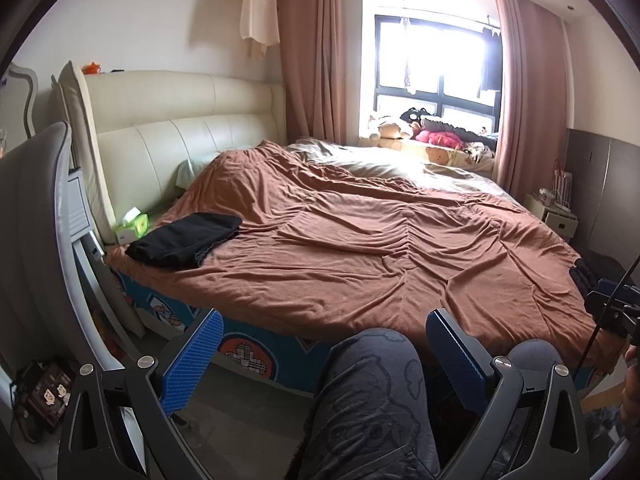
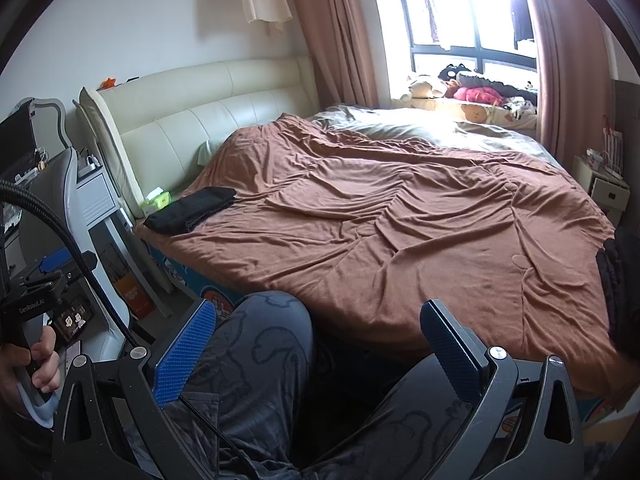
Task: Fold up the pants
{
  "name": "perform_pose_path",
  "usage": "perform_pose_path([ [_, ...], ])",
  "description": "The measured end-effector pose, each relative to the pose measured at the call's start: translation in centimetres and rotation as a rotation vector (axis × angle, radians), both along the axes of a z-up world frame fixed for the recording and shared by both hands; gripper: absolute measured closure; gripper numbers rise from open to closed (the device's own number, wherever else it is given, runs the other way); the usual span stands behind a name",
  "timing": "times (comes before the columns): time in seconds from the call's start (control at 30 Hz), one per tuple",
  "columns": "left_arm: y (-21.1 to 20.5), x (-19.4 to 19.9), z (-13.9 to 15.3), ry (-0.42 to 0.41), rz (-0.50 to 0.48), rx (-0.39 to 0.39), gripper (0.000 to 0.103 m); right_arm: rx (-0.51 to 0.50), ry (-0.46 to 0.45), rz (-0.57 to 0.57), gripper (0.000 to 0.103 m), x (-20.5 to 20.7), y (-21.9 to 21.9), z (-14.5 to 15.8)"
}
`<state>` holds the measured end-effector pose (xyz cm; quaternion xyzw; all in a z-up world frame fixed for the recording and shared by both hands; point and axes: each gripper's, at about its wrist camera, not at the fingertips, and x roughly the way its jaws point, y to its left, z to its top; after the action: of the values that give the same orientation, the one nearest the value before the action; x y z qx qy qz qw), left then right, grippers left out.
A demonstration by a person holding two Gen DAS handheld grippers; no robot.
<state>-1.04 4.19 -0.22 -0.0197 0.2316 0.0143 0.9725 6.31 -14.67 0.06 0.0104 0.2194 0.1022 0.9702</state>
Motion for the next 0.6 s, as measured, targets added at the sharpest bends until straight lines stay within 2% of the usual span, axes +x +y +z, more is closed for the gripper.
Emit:
perform_pose_path([
  [0.6, -0.20, -0.15, 0.43, -0.012, 0.003, 0.005, 0.001, -0.010, -0.006, 0.001, 0.000, -0.13, -0.13, 0.18],
])
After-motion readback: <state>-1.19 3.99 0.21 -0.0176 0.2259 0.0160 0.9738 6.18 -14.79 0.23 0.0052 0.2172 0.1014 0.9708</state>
